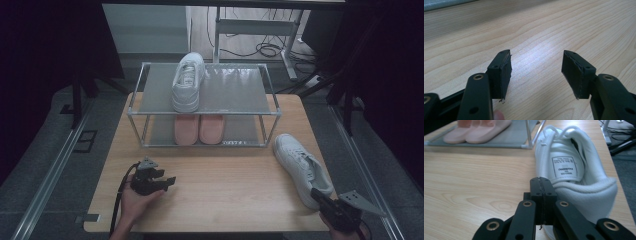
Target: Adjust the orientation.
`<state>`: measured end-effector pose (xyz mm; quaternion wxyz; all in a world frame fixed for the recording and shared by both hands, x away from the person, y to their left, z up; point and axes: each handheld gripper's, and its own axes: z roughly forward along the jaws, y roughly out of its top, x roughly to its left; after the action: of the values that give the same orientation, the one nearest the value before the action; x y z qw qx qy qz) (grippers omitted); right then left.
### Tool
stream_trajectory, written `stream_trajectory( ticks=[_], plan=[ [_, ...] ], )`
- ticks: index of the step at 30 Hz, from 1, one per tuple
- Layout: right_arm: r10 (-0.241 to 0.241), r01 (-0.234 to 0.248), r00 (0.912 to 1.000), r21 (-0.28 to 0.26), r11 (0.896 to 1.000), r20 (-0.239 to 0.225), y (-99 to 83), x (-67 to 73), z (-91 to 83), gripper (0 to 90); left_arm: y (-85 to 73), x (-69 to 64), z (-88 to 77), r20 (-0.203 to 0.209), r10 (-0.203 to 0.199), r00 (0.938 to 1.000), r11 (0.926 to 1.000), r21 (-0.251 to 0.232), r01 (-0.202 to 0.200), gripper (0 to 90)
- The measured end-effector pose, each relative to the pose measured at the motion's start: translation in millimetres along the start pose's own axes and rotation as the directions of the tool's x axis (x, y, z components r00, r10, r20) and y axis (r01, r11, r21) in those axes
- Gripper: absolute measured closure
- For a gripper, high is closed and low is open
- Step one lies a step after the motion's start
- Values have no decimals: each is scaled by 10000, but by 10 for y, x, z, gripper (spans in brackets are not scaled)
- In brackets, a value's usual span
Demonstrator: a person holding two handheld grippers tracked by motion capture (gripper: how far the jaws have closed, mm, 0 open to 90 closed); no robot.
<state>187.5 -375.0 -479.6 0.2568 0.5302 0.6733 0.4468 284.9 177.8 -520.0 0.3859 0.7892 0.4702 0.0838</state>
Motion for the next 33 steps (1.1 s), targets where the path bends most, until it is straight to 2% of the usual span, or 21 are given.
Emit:
stream_trajectory(
  ticks=[12,19,27,33],
  plan=[
    [-156,152,9998,-394,9991,-92,161,-30,-54,900,10,-6,-13,-19,23,10000,10000,-75,-23,417],
    [-43,31,9998,-621,9981,-190,344,-143,-42,900,17,-19,-22,-7,-3,10000,9999,-134,3,418],
    [131,-147,9995,-542,9984,-298,519,-298,44,899,18,-16,-40,-23,-83,10000,9998,-169,83,418],
    [-8,-2,9994,-283,9996,-351,668,-377,140,897,15,-6,-33,-9,-28,10000,9999,-126,28,418]
  ],
)
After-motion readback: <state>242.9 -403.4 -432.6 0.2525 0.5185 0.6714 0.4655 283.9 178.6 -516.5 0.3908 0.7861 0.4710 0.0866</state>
